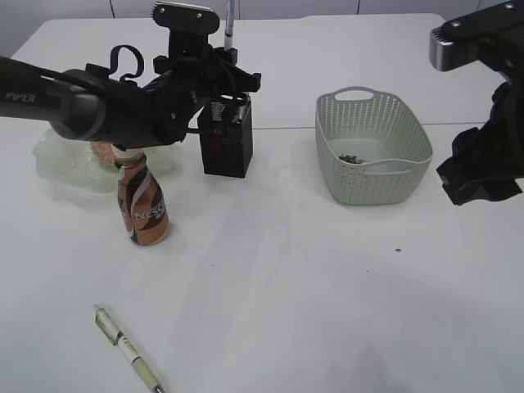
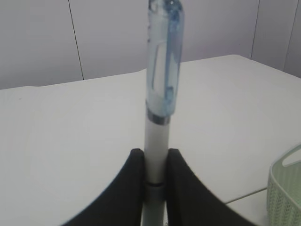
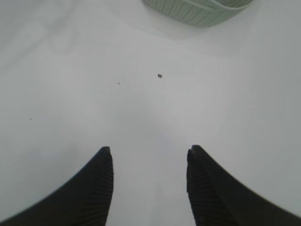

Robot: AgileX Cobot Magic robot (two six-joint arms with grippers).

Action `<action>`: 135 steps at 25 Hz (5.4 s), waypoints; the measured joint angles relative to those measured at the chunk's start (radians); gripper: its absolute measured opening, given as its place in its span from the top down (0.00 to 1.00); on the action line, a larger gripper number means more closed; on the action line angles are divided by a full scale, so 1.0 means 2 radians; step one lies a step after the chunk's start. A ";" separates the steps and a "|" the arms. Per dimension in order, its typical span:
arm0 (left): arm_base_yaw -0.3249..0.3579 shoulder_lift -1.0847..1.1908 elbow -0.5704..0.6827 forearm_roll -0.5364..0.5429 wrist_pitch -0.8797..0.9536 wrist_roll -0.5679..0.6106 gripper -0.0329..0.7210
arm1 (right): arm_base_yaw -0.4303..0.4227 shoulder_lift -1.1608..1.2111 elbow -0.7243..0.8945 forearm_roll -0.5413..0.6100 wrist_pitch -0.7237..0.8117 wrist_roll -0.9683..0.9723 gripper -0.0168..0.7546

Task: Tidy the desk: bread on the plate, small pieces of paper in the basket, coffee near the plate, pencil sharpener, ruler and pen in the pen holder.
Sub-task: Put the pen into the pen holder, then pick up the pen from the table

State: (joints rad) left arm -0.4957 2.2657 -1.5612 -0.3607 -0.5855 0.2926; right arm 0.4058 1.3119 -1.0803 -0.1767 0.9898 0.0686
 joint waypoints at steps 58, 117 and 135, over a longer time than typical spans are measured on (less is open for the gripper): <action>-0.032 0.050 0.000 -0.128 -0.085 0.065 0.86 | 0.000 0.000 0.000 -0.002 0.000 -0.001 0.49; 0.032 -0.301 0.000 -0.099 0.494 0.117 0.66 | 0.000 -0.003 0.000 -0.015 0.071 0.003 0.49; 0.023 -0.339 0.000 0.146 0.875 -0.252 0.66 | 0.000 -0.003 0.000 0.009 0.091 0.005 0.49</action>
State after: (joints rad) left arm -0.4506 1.5879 -1.5618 -0.0682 1.1646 -0.2107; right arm 0.4058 1.3058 -1.0803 -0.1584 1.1710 0.0783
